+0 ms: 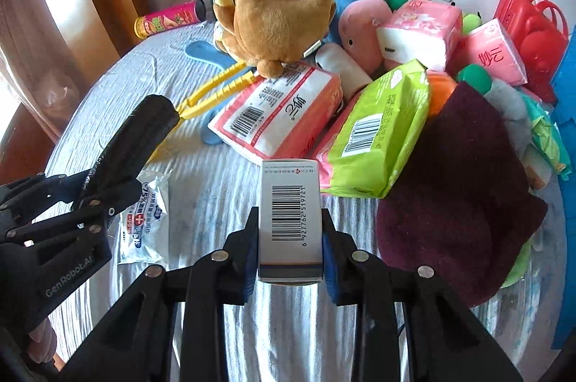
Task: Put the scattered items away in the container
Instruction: 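Carry the black tube with the left tool while the right tool carries the white box over the crate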
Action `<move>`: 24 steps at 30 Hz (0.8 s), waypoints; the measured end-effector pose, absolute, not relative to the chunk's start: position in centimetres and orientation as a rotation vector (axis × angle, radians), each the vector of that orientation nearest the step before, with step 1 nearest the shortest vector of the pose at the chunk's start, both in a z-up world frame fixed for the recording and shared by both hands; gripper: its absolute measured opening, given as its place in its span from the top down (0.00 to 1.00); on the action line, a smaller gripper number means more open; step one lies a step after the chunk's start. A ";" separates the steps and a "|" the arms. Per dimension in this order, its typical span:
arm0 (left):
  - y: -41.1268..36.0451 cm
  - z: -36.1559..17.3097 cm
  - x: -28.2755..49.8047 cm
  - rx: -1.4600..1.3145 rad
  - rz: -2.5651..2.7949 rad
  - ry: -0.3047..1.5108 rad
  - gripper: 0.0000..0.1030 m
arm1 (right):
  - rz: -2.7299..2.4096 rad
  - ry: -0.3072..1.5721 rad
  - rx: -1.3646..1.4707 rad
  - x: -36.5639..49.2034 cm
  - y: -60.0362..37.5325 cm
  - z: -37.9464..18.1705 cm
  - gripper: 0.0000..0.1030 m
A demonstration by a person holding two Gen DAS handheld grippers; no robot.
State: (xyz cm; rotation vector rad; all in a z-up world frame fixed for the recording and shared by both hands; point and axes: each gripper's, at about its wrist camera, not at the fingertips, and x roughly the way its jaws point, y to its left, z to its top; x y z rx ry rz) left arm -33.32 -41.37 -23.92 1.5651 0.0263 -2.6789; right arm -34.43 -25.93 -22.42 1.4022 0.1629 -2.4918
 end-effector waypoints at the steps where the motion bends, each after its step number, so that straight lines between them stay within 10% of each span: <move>1: -41.3 -23.4 -33.1 1.542 -2.686 0.033 0.67 | -2.499 0.167 1.378 -34.0 -25.7 -21.7 0.72; 24: -34.4 -14.5 -23.3 1.226 -2.666 0.103 0.67 | -2.494 0.297 0.981 -26.0 -20.4 -12.1 0.72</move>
